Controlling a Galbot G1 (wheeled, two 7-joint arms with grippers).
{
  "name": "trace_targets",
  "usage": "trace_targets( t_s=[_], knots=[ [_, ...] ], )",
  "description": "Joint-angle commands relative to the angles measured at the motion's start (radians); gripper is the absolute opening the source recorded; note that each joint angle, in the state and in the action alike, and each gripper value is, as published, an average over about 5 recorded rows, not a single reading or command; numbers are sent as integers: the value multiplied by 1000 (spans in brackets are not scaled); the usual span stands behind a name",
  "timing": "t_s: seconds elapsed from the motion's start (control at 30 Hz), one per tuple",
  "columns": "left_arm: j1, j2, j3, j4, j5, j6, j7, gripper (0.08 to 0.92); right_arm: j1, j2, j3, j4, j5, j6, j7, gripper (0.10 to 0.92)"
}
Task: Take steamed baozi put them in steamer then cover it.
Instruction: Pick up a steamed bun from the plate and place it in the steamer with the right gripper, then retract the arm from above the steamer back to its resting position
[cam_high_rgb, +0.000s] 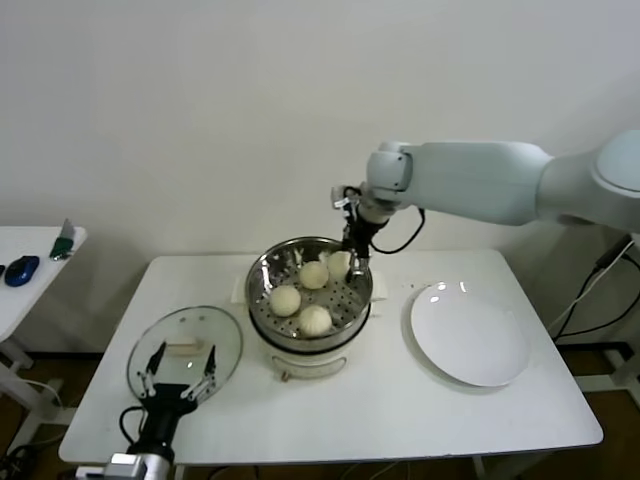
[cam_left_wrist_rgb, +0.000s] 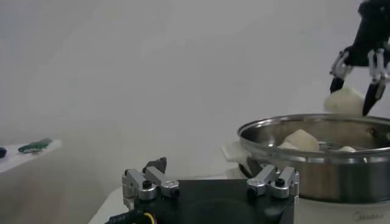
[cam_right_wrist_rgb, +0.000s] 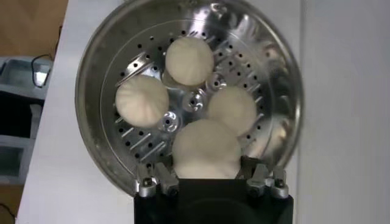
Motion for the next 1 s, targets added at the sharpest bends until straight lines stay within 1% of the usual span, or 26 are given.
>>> trace_targets(
  t_s=[0.03, 0.5, 0.67, 0.73, 1.0],
  knots=[
    [-17, 4, 1, 8, 8, 5, -1, 823, -129, 77, -31, -40, -23, -21, 36, 721],
    [-33, 5, 14, 6, 16, 14, -3, 823, -141, 65, -21, -67, -42, -22, 50, 732],
    [-28, 6, 14, 7, 19, 12, -5, 823, -133, 58, 1, -70, -18, -24, 50, 802],
    [-27, 7, 14, 6, 20, 12, -5, 823, -130, 54, 10, -68, -7, -24, 50, 817],
    [-9, 18, 1, 1, 9, 7, -8, 823, -84, 16, 43, -25, 12, -19, 15, 823]
  ],
)
